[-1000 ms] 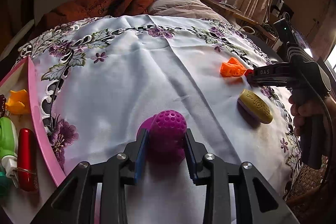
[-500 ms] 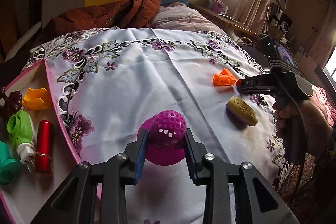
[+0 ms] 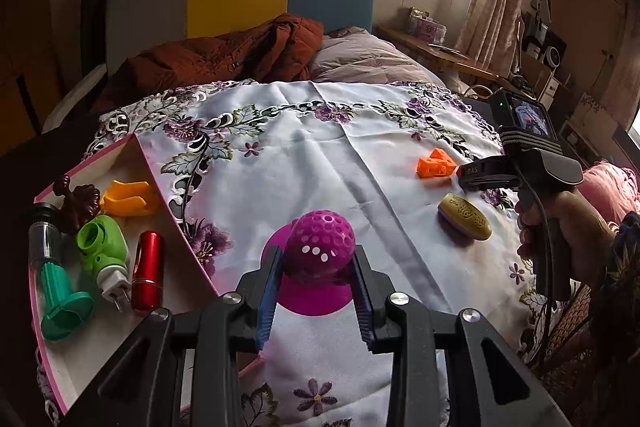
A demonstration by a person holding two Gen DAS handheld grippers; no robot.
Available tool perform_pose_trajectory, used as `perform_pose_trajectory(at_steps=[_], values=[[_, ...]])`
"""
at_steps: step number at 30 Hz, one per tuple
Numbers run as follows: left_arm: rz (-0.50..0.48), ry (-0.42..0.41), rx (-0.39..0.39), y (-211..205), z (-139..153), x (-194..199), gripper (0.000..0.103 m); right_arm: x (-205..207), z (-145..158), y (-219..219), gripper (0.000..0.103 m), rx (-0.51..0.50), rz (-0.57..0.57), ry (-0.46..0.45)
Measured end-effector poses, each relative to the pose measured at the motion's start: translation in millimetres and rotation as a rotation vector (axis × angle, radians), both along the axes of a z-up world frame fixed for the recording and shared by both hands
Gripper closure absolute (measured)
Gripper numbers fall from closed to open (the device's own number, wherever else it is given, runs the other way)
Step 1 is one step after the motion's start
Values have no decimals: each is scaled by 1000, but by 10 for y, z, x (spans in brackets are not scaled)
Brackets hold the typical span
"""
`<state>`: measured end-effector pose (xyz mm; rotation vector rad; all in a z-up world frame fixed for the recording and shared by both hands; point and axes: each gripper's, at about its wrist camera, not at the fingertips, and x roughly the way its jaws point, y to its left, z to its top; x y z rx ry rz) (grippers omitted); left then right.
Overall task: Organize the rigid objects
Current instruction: 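Lift the magenta stand with the left gripper while the right gripper grasps the red K block, then carry the magenta stand into the tray and open the left gripper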
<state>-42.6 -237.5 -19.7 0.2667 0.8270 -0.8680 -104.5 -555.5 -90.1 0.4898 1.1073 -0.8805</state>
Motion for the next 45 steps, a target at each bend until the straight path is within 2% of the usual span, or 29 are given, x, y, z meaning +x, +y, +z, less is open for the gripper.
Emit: perform_pose_trajectory(at_steps=[16, 20, 24, 30, 35, 39, 45], values=[[40, -9, -15, 292, 107, -14, 70, -8, 12, 14, 63, -5, 3, 4], [84, -2, -25, 482, 147, 88, 70, -2, 12, 30, 63, -13, 10, 12], [169, 17, -25, 783, 144, 278, 70, 5, 15, 45, 63, -22, 19, 20], [331, 72, 4, 1352, -37, 609, 70, 8, 22, 58, 63, -28, 26, 26], [414, 119, 31, 1661, -233, 757, 70, 11, 20, 57, 63, -27, 25, 26], [436, 140, 53, 1718, -354, 822, 70, 8, 21, 56, 63, -25, 25, 25], [419, 161, 76, 1697, -490, 803, 69, 9, 20, 65, 63, -29, 28, 28]])
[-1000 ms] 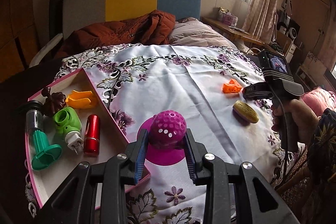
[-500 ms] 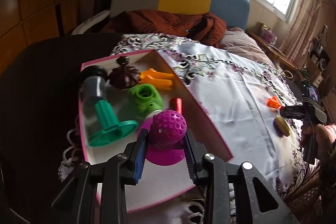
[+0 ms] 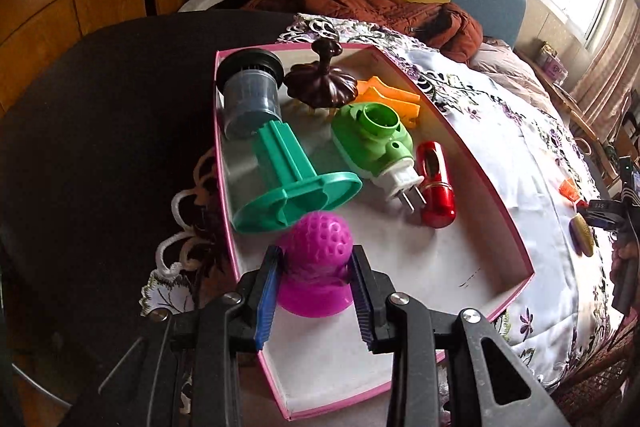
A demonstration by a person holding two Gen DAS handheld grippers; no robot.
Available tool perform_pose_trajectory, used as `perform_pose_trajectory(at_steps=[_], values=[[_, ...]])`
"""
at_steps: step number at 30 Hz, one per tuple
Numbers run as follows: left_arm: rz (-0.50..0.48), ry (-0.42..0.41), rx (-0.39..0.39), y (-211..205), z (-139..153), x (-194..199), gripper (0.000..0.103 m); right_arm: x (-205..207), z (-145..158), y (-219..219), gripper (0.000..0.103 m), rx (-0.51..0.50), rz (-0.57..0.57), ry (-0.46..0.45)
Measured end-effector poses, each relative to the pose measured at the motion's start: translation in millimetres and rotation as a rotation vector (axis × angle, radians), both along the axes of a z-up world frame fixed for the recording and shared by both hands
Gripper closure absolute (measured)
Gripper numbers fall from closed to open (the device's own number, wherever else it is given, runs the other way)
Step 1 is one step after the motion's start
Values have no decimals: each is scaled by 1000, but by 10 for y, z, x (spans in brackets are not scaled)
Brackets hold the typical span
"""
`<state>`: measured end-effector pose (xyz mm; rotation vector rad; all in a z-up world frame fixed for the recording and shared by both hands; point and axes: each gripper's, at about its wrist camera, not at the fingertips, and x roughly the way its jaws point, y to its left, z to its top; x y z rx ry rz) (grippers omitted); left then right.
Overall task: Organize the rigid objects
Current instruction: 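Carry the magenta stand into the tray and open the left gripper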
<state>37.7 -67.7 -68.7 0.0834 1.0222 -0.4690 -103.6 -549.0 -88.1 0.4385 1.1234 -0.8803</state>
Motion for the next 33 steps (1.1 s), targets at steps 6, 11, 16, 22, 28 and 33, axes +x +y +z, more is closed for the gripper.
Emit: perform_pose_trajectory(at_steps=[6, 11, 16, 22, 28, 33], values=[[-5, -24, 18, -29, -26, -25, 69, 3, -3, 1, 63, 0, -1, 0], [-13, -53, 53, -65, -45, -35, 70, -24, 11, -22, 63, 19, -17, -19], [-15, -49, 52, -67, -44, -27, 70, -58, 18, -42, 63, 32, -35, -35], [-19, -58, 71, -102, -43, -45, 68, -35, 10, -12, 63, 16, -18, -12], [-11, -64, 80, -122, -32, -69, 68, -31, 12, -7, 63, 12, -13, -7], [-4, -81, 86, -114, 13, -90, 67, -30, 18, 1, 63, 4, -7, -2]])
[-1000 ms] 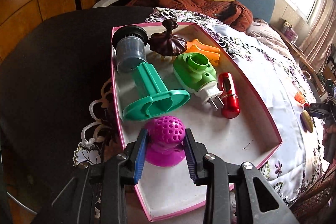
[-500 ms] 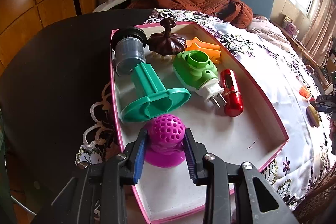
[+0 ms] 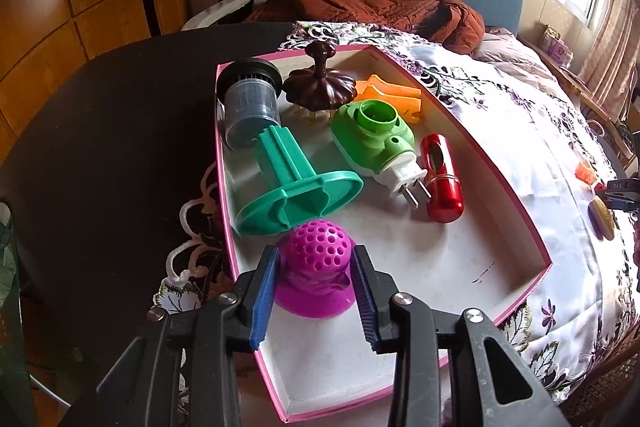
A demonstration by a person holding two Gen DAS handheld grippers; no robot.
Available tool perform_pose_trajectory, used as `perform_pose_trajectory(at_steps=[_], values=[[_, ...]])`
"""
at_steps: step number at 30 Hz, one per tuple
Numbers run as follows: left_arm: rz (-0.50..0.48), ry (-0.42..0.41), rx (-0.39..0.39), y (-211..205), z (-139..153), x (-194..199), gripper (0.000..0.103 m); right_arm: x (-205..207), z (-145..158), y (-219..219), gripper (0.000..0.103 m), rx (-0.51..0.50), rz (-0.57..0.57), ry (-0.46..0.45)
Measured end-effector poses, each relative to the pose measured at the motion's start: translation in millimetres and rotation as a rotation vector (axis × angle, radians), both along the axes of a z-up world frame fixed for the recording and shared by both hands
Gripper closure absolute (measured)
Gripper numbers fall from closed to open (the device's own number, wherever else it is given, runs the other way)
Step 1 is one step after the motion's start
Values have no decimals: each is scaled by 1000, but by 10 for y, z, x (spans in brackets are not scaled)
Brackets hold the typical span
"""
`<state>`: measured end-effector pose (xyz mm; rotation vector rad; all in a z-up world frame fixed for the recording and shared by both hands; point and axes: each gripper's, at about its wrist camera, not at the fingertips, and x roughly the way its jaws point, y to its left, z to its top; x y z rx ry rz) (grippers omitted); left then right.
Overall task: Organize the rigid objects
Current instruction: 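Carry the magenta stand into the tray and open the left gripper, then carry the red K block into the tray and open the right gripper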
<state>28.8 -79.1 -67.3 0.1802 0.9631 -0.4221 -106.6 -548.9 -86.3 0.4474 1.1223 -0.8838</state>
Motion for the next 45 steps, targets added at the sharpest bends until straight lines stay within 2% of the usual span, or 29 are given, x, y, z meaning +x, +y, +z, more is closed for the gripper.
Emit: perform_pose_trajectory(at_steps=[4, 19, 28, 32, 37, 45], values=[[-4, -17, -5, 9, 47, -27, 61, -1, 8, 8, 63, -9, 3, 3], [2, -63, 5, 36, 176, -108, 61, -5, 72, 37, 63, -33, 7, -18], [15, -82, 3, 69, 240, -135, 61, 18, 218, 103, 63, -64, 34, -96], [26, -87, 0, 91, 271, -130, 61, 58, 349, 211, 63, -87, 89, -168], [47, -90, -8, 133, 299, -118, 61, 169, 466, 416, 63, -99, 211, -235], [69, -93, -13, 211, 318, -85, 61, 348, 526, 783, 63, -69, 419, -296]])
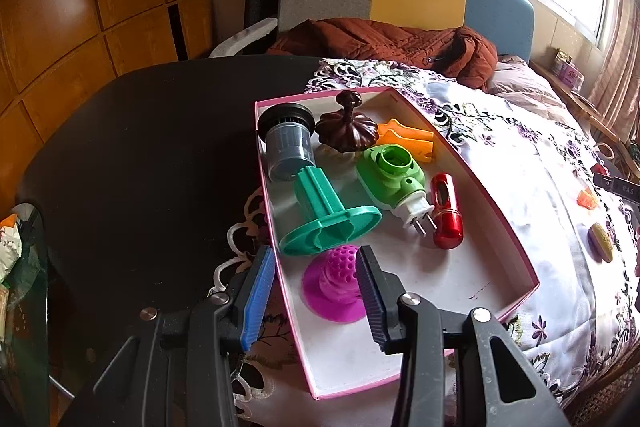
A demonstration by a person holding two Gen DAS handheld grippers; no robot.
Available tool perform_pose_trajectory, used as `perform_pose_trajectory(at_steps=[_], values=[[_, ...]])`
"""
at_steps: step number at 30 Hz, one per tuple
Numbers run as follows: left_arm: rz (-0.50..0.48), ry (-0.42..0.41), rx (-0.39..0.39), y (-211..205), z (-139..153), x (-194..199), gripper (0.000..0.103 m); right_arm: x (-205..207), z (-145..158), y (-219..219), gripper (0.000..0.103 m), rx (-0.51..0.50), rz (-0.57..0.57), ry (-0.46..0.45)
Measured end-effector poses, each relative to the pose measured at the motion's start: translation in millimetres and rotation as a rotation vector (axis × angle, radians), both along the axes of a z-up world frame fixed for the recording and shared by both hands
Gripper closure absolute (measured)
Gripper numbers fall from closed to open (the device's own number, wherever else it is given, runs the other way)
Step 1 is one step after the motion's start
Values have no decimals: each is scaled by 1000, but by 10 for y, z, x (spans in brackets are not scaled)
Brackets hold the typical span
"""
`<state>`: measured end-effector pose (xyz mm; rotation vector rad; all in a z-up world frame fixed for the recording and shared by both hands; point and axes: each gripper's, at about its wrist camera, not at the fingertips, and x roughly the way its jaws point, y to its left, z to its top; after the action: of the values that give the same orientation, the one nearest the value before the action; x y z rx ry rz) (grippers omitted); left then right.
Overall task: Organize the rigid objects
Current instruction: 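Carry the red K block into the tray and open the right gripper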
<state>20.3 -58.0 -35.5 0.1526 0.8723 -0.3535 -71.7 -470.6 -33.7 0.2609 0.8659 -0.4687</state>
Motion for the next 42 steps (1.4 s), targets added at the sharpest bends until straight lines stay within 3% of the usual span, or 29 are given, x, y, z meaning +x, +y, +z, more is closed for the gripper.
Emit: perform_pose_trajectory(at_steps=[12, 34, 42], values=[[33, 7, -22, 140, 5, 65, 61, 193, -47, 564, 63, 11, 257, 41], [104, 25, -44, 467, -60, 143, 61, 416, 216, 2337, 63, 41, 725, 9], [126, 32, -44, 601, -88, 155, 61, 624, -20, 2876, 63, 92, 836, 73]])
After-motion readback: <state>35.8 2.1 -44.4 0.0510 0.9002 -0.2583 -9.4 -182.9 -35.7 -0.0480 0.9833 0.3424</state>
